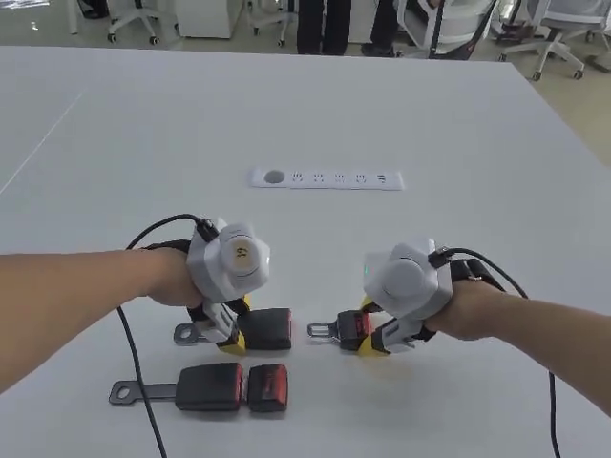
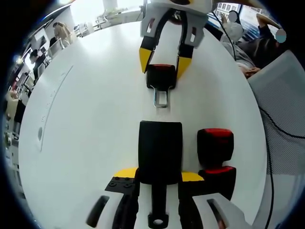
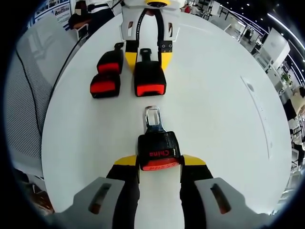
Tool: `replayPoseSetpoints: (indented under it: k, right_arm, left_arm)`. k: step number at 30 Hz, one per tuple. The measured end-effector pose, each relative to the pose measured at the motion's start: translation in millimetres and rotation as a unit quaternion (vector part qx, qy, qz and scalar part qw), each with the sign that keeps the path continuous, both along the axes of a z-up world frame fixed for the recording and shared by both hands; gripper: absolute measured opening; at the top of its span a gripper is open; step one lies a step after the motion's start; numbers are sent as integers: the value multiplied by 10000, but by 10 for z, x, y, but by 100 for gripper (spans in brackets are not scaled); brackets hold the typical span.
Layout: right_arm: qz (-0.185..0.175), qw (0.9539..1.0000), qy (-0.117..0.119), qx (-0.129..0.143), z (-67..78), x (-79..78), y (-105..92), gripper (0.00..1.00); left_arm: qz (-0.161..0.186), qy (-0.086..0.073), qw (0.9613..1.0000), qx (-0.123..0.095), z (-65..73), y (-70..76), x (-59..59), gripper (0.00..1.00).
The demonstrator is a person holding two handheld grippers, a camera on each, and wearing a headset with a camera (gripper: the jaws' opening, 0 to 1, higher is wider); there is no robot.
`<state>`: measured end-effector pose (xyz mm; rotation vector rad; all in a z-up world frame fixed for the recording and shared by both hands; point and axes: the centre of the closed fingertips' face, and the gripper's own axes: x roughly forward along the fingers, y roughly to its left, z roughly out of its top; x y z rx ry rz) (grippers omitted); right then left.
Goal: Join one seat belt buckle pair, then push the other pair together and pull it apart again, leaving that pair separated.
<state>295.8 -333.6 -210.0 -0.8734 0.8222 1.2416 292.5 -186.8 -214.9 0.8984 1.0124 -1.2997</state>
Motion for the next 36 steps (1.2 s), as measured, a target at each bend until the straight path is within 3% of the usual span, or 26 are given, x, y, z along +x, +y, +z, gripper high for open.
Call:
replayPoseSetpoints:
  k: [15,36]
  right_arm:
    - [19,10000,-13,-65,-9,-3,-161,30]
    - [-14,10000,-7,-80,-11,-1,-170,33]
  left_arm:
    - [-21,-19,10000,-16,12,1,-2,32]
    - [-254,-42,9993,282,3,-14,-9,33]
